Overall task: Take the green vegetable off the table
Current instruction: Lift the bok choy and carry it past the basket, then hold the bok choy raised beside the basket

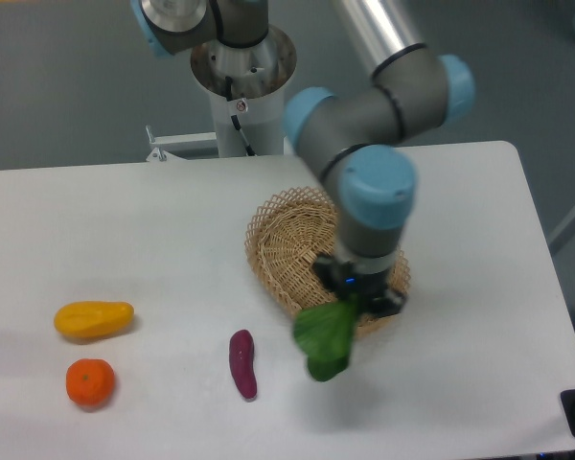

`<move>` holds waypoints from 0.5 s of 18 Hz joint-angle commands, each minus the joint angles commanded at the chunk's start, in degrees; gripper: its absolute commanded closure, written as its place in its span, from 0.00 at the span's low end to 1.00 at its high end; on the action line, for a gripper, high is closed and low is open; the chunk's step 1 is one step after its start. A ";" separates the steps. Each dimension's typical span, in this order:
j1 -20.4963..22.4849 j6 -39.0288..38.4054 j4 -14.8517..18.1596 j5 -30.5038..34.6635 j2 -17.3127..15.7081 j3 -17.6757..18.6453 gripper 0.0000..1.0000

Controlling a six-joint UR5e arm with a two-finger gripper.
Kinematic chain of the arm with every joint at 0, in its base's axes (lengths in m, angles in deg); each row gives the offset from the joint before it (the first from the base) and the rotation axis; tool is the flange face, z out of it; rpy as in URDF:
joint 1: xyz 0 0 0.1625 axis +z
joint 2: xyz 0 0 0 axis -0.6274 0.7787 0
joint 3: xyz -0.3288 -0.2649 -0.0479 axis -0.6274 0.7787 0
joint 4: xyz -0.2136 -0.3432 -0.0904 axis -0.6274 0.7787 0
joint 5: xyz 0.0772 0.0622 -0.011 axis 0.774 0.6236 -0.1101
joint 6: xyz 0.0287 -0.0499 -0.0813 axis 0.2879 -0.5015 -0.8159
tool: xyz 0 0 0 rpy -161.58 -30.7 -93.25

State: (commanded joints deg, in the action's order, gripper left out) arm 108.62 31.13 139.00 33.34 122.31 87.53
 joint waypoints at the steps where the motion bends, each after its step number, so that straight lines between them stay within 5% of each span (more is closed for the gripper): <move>1: 0.88 0.62 0.00 0.00 0.70 -0.79 0.73; 9: 3.35 3.61 4.74 0.18 5.36 -7.56 0.72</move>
State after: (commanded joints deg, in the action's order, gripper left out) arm 111.96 34.73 143.74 33.51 127.68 79.97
